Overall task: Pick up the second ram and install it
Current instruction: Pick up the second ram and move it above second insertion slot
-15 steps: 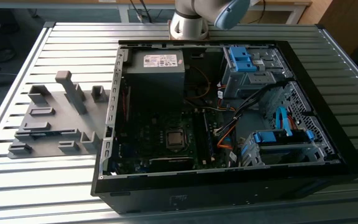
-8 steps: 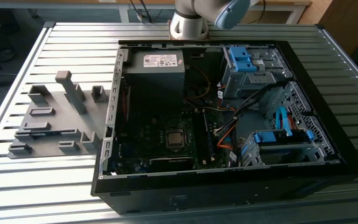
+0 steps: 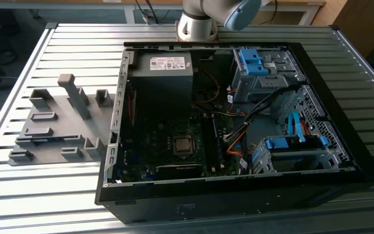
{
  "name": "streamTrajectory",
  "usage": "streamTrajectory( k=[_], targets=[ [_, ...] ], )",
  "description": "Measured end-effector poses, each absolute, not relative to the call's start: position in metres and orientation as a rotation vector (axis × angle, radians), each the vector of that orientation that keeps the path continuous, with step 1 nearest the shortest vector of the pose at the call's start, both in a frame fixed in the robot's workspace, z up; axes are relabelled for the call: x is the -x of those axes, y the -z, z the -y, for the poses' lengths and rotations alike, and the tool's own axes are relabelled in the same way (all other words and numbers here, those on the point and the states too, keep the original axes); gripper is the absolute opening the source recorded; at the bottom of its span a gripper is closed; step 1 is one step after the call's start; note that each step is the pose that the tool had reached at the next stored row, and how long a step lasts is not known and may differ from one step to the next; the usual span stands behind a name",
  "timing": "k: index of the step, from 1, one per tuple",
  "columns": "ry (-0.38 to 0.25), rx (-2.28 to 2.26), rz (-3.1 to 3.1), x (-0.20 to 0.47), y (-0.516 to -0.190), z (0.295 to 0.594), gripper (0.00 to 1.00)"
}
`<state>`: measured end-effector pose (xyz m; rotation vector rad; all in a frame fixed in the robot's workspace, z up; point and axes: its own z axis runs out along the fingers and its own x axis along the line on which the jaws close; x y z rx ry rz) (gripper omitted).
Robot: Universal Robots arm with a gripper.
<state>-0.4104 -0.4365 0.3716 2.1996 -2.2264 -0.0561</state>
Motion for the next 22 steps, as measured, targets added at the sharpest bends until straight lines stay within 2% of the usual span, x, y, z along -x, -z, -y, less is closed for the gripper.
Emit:
streamTrajectory(
  k=[5,22],
  targets=[
    [0.089,-2.214,2.240,0.411,-0.367,0.437,0.24],
    [0.090,-2.250,2.203,0.411,-0.349,0.445,0.24]
  ],
)
